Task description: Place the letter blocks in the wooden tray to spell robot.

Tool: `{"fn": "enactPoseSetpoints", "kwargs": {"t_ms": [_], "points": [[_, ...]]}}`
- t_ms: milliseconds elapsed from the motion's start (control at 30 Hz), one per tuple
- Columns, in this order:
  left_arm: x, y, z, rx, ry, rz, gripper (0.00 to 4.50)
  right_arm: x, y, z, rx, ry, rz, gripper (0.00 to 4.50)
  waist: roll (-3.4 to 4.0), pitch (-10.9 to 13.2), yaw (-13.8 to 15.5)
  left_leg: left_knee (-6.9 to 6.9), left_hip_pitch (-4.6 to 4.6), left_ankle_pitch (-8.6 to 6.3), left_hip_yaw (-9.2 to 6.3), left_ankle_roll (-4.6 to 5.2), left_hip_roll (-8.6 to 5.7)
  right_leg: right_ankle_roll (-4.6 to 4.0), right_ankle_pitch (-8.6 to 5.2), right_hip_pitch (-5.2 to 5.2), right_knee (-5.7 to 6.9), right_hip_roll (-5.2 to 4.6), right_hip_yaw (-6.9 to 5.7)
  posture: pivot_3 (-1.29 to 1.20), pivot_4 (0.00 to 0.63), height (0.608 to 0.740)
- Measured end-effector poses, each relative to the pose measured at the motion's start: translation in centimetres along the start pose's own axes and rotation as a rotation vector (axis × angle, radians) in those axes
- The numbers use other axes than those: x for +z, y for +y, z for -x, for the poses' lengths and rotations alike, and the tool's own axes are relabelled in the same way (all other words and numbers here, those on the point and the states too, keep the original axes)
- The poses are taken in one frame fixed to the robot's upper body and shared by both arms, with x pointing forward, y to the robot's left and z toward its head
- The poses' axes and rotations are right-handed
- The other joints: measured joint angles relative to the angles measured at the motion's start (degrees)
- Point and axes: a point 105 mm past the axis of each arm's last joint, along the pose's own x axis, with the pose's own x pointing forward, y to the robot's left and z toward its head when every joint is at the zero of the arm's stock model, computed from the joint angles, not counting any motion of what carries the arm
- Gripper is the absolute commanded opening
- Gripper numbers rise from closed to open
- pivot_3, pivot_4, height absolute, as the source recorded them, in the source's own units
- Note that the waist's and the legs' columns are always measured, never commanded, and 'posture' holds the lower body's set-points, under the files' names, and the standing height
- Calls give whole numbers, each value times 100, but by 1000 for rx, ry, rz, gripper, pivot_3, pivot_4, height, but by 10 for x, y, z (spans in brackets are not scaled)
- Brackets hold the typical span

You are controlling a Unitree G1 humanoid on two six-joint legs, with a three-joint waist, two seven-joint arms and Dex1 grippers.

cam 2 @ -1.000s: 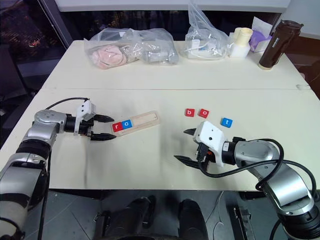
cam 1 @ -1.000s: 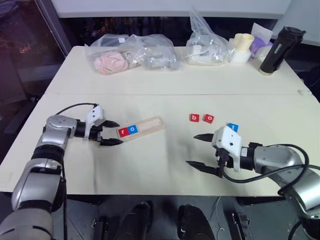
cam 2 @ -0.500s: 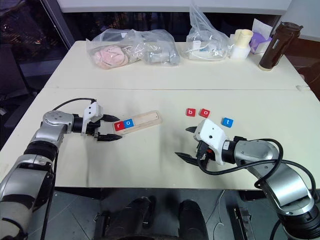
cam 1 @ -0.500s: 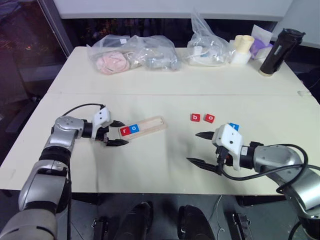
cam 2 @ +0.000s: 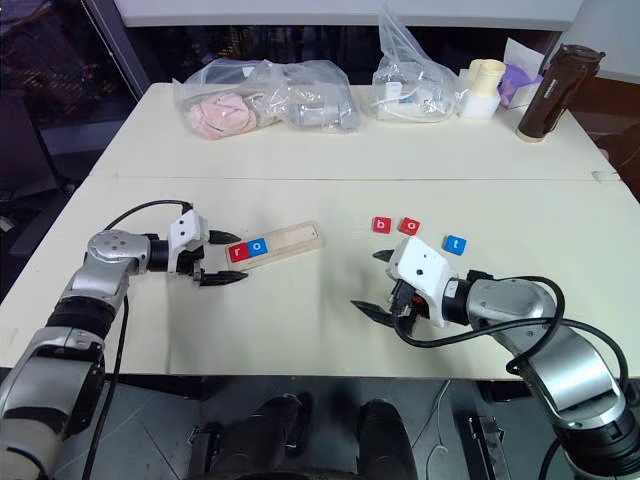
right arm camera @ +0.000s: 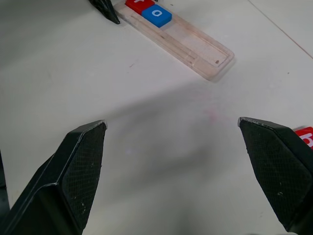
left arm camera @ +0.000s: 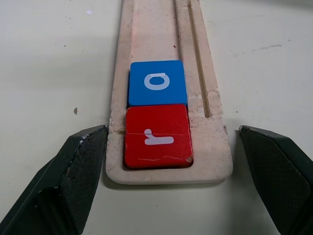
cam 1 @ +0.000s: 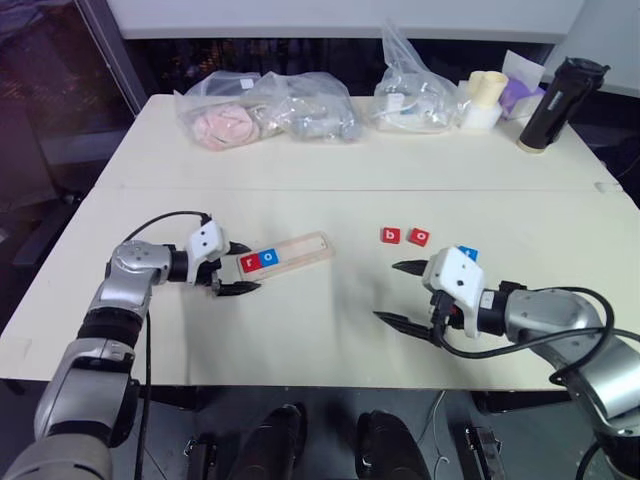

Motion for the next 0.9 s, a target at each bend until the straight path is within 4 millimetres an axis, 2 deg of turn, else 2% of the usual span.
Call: {"fn": "enactPoseSetpoints", "kwargs": {"t_ms": [133,233,267,300,667,767,900], "points": [[-2,0,-1,7,2,24,4500,0,0,-1,-1,1,3,4436,8,-7,4,0,13,0,0,0,0,1,-1,13,0,0,0,0,150,738],[-3,-1,-3,3,3,35,3717,-2,0,-1,1,6,2,4500,12,-11,4,0,20,-1,0,-1,0,18,-11,19,1,-1,0,0,150,738],[-3,-2,-4,-2,1,37,3274,-2,0,-2,1,7,3,4500,15,-13,5,0,23,0,0,-1,0,23,-14,22,1,-1,0,0,150,738],[-4,-2,-4,0,1,39,3127,-1,-1,-2,0,6,5,4500,15,-13,6,0,26,-1,0,-1,0,24,-14,23,4,-1,0,0,150,738],[0,-7,-6,-10,5,26,3130,-1,-1,-3,-6,5,9,4500,17,-15,10,0,27,-1,0,-1,0,23,-14,23,7,-2,4,0,150,738],[8,-17,-16,-52,0,5,3130,-1,-2,-3,-9,7,12,4500,17,-14,19,0,21,-1,0,-1,-2,21,-13,22,0,-3,4,0,150,738],[27,-41,-40,-166,-26,-46,3130,1,-5,-3,-18,4,20,4500,15,-13,10,0,12,0,0,0,-4,-1,0,18,-7,-2,3,0,150,738]]}}
